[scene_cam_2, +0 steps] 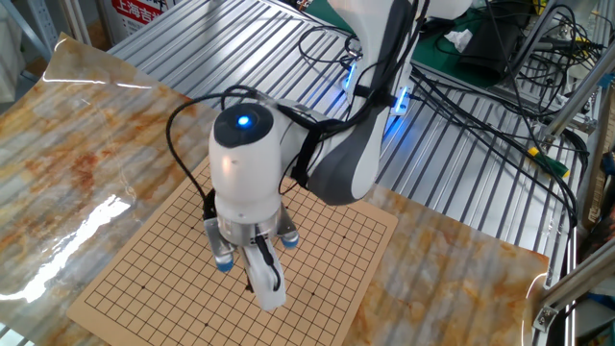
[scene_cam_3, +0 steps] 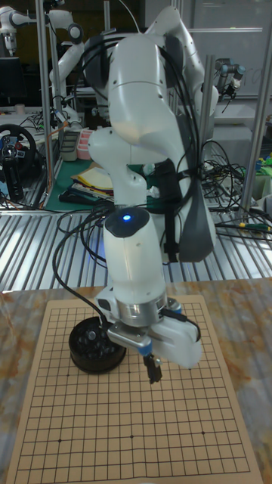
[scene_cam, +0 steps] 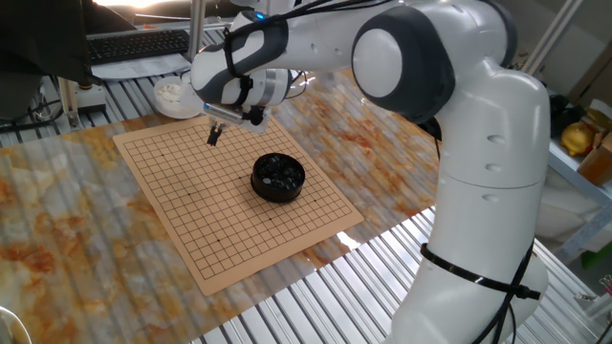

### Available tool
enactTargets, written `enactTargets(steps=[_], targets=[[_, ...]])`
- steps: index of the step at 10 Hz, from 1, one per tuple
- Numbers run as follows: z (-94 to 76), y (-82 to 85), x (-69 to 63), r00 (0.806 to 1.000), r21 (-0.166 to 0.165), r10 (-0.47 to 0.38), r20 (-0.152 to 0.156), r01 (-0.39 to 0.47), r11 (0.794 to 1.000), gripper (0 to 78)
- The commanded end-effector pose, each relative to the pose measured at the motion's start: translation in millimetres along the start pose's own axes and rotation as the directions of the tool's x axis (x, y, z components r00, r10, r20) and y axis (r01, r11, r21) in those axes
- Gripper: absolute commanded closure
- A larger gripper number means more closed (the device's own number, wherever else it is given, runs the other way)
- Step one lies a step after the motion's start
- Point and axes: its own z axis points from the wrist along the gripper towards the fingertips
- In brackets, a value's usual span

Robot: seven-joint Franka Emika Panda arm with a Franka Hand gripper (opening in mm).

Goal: Play the first move as black on the 3-4 point in the upper right corner of the Go board

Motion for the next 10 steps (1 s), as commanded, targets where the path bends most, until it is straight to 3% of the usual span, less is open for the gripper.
enactTargets(steps=[1,4,5,7,8,9,10], targets=[[0.4,2.8,-1.3,0.985,0.045,-0.158,-0.064,0.161,0.986,76.4],[0.4,2.8,-1.3,0.99,0.037,-0.132,-0.056,0.135,0.99,76.4],[6.2,5.8,-2.3,0.993,0.016,-0.102,-0.066,0.103,0.995,76.4],[14.6,11.0,-4.7,0.995,0.002,-0.086,-0.053,0.087,0.996,76.4],[20.7,16.7,-11.1,0.996,-0.022,-0.067,-0.051,0.066,0.998,76.4],[21.9,21.2,-15.3,0.997,-0.046,-0.052,-0.059,0.049,0.998,76.4],[21.7,23.0,-16.2,0.997,-0.049,-0.049,-0.061,0.046,0.998,76.4]])
